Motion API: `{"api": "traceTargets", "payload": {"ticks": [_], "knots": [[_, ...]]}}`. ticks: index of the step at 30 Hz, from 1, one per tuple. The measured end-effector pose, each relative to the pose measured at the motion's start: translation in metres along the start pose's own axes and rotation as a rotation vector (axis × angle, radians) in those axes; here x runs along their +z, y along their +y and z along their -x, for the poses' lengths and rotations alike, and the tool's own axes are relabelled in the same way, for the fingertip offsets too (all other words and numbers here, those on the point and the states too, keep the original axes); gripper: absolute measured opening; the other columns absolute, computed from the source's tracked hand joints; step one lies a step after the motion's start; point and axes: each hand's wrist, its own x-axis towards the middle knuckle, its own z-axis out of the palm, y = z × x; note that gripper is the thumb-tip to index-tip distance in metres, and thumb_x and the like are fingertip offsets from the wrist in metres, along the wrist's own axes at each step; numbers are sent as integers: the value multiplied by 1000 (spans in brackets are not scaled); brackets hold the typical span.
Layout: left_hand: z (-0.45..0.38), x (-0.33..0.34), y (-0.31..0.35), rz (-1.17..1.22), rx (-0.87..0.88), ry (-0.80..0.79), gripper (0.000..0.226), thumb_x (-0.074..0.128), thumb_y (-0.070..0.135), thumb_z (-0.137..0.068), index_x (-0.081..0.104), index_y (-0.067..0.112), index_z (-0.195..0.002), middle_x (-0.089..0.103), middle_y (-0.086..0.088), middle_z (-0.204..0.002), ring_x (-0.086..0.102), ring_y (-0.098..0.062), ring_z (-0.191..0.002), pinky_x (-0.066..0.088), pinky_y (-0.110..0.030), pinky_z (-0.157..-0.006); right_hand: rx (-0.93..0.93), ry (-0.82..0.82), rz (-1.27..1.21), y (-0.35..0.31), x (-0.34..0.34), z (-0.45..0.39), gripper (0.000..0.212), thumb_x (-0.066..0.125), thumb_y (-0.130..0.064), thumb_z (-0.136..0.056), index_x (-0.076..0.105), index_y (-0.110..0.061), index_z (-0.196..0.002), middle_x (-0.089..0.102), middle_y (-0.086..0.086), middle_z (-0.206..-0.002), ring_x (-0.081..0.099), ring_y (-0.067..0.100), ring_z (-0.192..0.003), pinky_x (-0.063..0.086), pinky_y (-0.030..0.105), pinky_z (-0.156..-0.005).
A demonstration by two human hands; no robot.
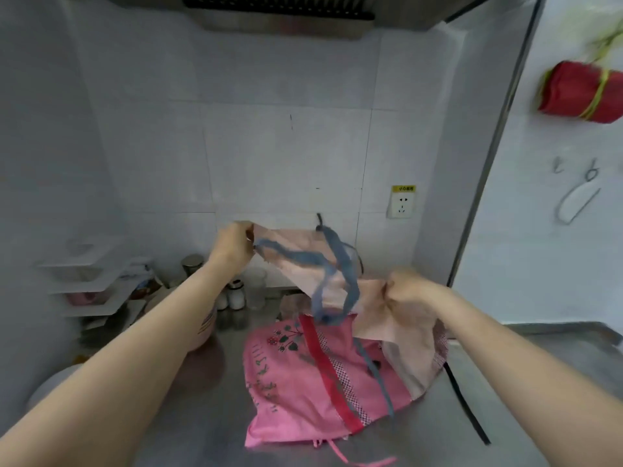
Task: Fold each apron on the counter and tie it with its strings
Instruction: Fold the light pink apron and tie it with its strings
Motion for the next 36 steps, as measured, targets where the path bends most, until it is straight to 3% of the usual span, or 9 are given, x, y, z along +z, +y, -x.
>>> {"api": "traceTargets", "payload": {"ticks": [5,10,13,17,19,23,28,31,36], "knots": [[19,-20,52,404,-56,-52,28,36,-14,-86,58,-1,-74,63,-5,-62,49,-22,-71,44,-27,-60,-87,174,-307,-36,-47,40,25,48,-15,-92,65,4,-95,63,20,-91,58,25,-84,43,28,-62],[47,-34,104,332,114,-254,20,48,-9,-90,60,2,-80,49,-2,-70,52,5,-54,41,-11,-61,-286,-187,-812,-83,-55,91,30,38,-42,-98,53,-17,-108,61,0,-94,57,15,-93,46,24,-74],[56,-44,123,226,190,-250,35,54,-7,-87,48,16,-61,47,2,-63,47,-3,-55,40,-25,-63,-305,-235,-1035,-83,-60,104,27,37,-40,-99,48,-19,-111,60,-2,-92,59,7,-80,48,17,-63],[47,-58,118,-17,195,-239,21,55,17,-89,47,10,-71,50,-5,-68,45,-20,-62,39,-28,-58,-367,-131,-794,-71,-84,115,36,42,-34,-99,55,-2,-108,61,19,-111,58,26,-107,47,37,-91],[44,-65,112,100,93,-180,24,51,26,-88,39,14,-71,43,-2,-69,42,-21,-59,42,-21,-51,-373,-97,-694,-62,-97,131,30,44,-35,-97,61,-10,-98,63,6,-101,57,21,-101,44,34,-88],[43,-64,120,286,7,-105,35,33,12,-99,39,15,-65,39,-1,-65,39,-18,-55,35,-8,-34,-372,-117,-451,-63,-102,150,43,50,-45,-92,54,-16,-124,56,-2,-122,53,20,-112,43,31,-89],[39,-58,157,386,33,-56,23,43,8,-93,55,3,-74,59,-14,-76,57,-28,-68,50,-20,-53,-294,155,-300,-83,-62,137,19,50,-15,-93,49,-12,-75,46,1,-68,48,19,-73,32,18,-49],[39,-70,175,215,124,97,22,45,5,-91,54,-2,-73,60,-31,-90,61,-41,-92,47,-42,-72,-280,160,-598,-87,-58,134,16,53,-26,-92,55,-14,-102,59,5,-100,53,18,-95,41,19,-59],[38,-70,189,-22,-13,-158,18,41,17,-96,58,12,-97,62,-6,-73,51,-18,-62,45,-25,-54,-338,231,-847,-125,-86,128,63,59,-32,-90,30,-13,-143,46,9,-138,49,23,-121,46,30,-92]]}}
